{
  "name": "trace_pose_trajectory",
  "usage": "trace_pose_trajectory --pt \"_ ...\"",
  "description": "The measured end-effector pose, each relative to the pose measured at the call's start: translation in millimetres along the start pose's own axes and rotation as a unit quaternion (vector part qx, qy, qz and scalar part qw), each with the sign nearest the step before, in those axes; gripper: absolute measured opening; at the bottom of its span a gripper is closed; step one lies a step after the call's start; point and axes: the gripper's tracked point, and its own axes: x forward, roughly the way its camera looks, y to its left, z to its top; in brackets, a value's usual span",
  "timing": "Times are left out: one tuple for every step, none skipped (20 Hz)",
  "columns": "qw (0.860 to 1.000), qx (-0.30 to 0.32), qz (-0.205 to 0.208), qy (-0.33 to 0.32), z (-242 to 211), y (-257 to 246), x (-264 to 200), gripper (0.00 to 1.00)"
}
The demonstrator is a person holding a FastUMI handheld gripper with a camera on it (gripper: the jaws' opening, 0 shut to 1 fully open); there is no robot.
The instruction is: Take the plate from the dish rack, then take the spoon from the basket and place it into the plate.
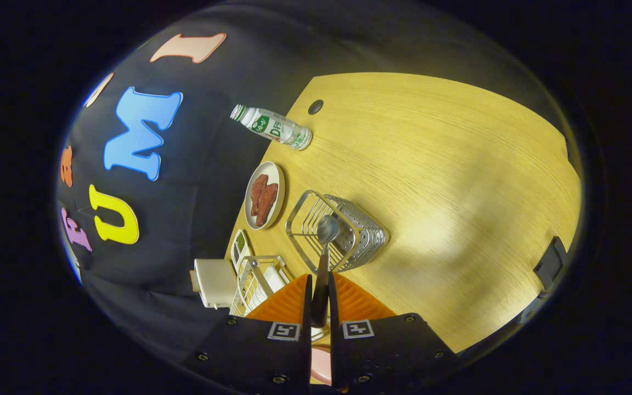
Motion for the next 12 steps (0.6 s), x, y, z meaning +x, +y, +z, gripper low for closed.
trace_pose_trajectory --pt "1.000 -0.004 -0.002 0.008 -1.3 1.1 1.5 0.14" --pt "1.000 -0.008 -0.003 0.016 -3.8 1.5 3.0 0.14" --pt "1.000 -0.009 -0.003 0.025 -4.9 2.2 3.6 0.14" --pt "1.000 -0.005 -0.001 0.030 -5.0 4.2 2.6 0.14" --pt "0.999 -0.001 0.001 0.035 -4.4 5.2 3.4 0.15" --pt "0.999 0.004 0.000 0.037 -4.1 4.5 3.1 0.15" --pt "0.999 0.012 -0.009 0.042 -4.4 1.7 2.2 0.15" --pt "0.999 0.024 -0.017 0.041 -1.0 -0.2 0.0 0.15" --pt "0.998 0.028 -0.020 0.043 -1.8 -0.6 1.4 0.04" --pt "0.998 0.035 -0.024 0.048 -1.9 -1.8 -0.6 0.04" --pt "0.997 0.042 -0.026 0.051 -1.1 -0.6 -2.3 0.04" --pt "0.997 0.049 -0.024 0.051 -1.1 1.9 -5.3 0.04"
